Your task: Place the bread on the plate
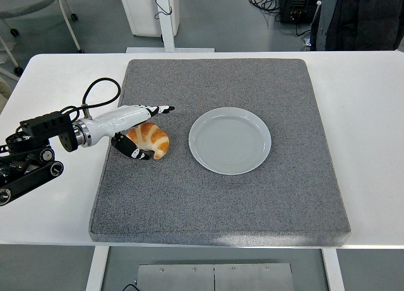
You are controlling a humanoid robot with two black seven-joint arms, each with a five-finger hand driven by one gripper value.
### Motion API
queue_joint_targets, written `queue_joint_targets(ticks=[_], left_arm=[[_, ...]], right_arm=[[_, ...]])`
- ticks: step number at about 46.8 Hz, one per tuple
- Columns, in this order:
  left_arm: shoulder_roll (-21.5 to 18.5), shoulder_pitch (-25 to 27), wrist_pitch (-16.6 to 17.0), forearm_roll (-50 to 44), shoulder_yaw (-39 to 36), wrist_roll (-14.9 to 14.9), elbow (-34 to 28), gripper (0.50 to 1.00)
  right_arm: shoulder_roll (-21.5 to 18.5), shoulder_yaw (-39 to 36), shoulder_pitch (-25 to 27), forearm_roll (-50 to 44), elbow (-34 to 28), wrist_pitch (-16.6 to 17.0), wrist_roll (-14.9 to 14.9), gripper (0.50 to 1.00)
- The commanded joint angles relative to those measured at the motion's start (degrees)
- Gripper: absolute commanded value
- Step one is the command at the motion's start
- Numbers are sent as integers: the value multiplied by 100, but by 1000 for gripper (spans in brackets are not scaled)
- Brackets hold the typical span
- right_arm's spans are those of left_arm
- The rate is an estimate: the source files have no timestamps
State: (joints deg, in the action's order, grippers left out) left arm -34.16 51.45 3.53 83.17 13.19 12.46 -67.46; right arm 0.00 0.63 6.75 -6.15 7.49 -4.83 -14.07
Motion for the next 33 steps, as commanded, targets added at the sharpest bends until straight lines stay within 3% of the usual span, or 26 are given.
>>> queue_joint_targets(ticks=[1, 8, 14, 18, 21, 24, 33], left_arm=[[59, 6, -1, 7, 0, 2, 83, 974], [208, 23, 43, 7, 8, -6, 259, 954], [261, 49, 61, -20, 8, -7, 294, 860], [261, 49, 61, -55, 8, -7, 294, 742], [261, 41, 61, -72, 8, 2, 294, 583], [261, 49, 52, -81, 8, 28, 294, 507], [252, 32, 43, -73, 8, 345, 277, 500]], right_arm=[[0, -1, 2, 0, -2, 0, 0, 1000], [0, -1, 2, 0, 7, 0, 0, 1000], [0, 7, 2, 0, 7, 0, 0, 1000], [0, -1, 2, 0, -2, 0, 0, 1000], [0, -1, 2, 0, -2, 0, 0, 1000], [0, -1, 2, 0, 7, 0, 0, 1000], [0, -1, 2, 0, 7, 0, 0, 1000]])
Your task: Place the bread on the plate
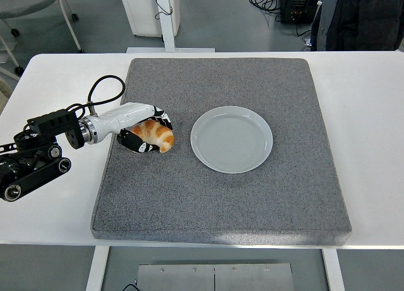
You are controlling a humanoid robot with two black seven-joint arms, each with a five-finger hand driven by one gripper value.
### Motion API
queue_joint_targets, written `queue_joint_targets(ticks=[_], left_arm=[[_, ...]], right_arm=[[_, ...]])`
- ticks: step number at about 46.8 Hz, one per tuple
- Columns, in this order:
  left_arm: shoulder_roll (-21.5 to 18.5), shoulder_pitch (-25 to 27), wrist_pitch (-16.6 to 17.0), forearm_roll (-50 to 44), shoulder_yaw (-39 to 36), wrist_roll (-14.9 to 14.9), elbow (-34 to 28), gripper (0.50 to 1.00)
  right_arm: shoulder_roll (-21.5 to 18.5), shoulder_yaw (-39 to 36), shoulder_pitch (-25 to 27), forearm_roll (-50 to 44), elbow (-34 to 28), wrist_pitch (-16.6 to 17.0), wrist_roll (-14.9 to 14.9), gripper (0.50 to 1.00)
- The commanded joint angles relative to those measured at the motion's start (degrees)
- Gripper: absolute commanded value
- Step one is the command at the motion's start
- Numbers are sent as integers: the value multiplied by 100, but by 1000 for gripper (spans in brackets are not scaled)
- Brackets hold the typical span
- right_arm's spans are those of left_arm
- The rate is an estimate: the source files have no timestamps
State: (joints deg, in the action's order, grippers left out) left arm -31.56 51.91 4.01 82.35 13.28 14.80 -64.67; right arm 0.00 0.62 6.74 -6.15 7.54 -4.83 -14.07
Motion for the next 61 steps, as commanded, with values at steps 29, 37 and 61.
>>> queue_joint_targets(ticks=[29, 37, 61], left_arm=[[-290, 1145, -497, -404, -1, 331, -125, 500], [-237, 1593, -743, -606, -1, 340, -107, 500], [62, 2420, -1077, -668, -18, 375, 42, 500]], right_arm=[[0, -1, 2, 0, -7, 0, 0, 1000], [0, -1, 2, 0, 2, 0, 0, 1000], [0, -1, 2, 0, 2, 0, 0, 1000]])
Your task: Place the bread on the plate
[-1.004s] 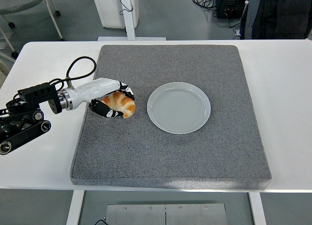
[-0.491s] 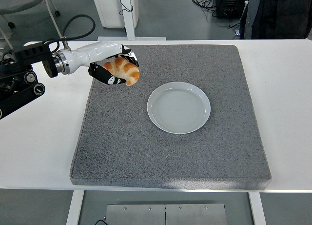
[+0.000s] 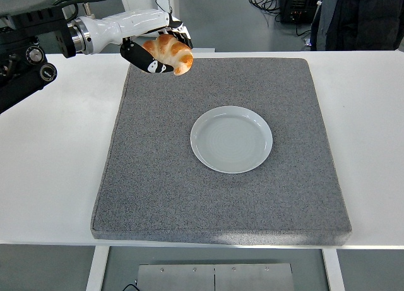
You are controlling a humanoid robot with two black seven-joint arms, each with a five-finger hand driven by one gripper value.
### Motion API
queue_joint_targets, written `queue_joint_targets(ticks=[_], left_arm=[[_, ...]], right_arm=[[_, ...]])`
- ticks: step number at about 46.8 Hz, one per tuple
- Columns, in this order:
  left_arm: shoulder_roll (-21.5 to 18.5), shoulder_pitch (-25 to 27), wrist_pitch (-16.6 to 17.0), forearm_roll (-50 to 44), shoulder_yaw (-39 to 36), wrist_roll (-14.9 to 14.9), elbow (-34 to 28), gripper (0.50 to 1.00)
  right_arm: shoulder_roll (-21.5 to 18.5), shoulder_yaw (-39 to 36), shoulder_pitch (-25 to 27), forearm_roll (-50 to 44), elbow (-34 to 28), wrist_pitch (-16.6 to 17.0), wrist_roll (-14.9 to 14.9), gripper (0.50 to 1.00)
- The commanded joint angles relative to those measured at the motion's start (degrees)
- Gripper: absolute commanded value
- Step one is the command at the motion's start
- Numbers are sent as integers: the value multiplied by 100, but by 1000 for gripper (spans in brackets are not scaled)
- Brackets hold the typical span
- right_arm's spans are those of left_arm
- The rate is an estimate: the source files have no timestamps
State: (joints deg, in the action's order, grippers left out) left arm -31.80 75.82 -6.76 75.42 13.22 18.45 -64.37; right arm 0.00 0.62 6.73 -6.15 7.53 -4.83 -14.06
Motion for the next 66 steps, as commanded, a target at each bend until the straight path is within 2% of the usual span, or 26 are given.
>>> queue_joint_targets(ticks=[1, 14, 26, 30, 42, 52, 62, 66], left_arm=[[121, 30, -1, 34, -12, 9, 12, 500], [683, 319, -1, 43, -425, 9, 143, 500], [1404, 495, -1, 52, -601, 36, 670, 500], [1720, 495, -1, 43, -680, 167, 925, 500], [2345, 399, 34, 26, -952, 238, 1321, 500], [2898, 250, 69, -1, -1164, 457, 1910, 500], [3162, 39, 95, 8, -1181, 475, 2182, 500], [3180, -41, 201, 34, -1260, 475, 2384, 500]], right_arm=[[0, -1, 4, 0, 3, 0, -1, 1000], [0, -1, 4, 0, 3, 0, -1, 1000], [0, -1, 4, 0, -6, 0, -1, 1000], [0, -1, 4, 0, -6, 0, -1, 1000], [0, -1, -5, 0, -6, 0, -1, 1000], [0, -1, 4, 0, -6, 0, -1, 1000], [0, -1, 4, 0, 3, 0, -1, 1000], [0, -1, 4, 0, -6, 0, -1, 1000]])
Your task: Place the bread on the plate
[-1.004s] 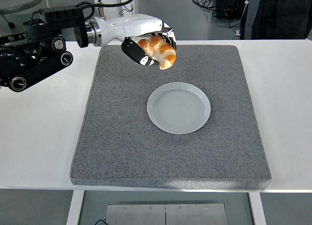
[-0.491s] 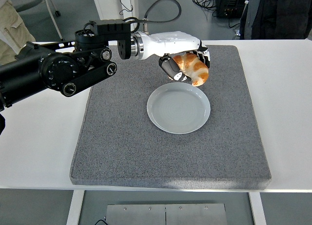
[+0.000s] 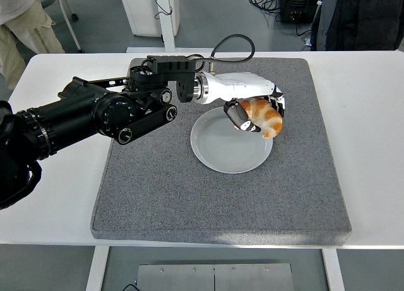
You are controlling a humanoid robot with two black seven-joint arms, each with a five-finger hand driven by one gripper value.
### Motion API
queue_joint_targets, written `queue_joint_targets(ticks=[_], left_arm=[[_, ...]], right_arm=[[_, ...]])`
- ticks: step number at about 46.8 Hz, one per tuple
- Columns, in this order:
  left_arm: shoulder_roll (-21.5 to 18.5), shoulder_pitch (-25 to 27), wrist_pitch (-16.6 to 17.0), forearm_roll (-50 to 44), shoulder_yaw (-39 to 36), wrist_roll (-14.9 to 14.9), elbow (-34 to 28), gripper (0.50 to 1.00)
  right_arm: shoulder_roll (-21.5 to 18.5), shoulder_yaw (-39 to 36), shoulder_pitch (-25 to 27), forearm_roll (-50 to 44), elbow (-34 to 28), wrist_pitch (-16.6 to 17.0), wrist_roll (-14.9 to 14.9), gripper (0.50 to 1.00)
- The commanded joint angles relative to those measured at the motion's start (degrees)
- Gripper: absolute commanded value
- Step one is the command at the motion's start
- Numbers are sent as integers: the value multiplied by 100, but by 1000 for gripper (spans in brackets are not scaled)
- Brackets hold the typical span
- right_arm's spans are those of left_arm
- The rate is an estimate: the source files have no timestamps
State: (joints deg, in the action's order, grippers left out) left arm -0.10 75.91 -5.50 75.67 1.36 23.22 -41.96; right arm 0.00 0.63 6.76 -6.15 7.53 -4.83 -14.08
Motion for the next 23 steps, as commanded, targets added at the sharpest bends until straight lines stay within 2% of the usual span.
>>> queue_joint_targets(ticks=[1, 9, 23], left_arm=[[10, -67, 119, 9, -161, -1, 196, 500], [10, -85, 602, -78, -979, 95, 416, 500], [10, -331, 708, -333, -1190, 165, 689, 500]], right_arm=[[0, -2, -8, 0, -6, 0, 2, 1000], [0, -2, 0, 0, 3, 0, 2, 1000], [0, -2, 0, 0, -6, 0, 2, 1000]])
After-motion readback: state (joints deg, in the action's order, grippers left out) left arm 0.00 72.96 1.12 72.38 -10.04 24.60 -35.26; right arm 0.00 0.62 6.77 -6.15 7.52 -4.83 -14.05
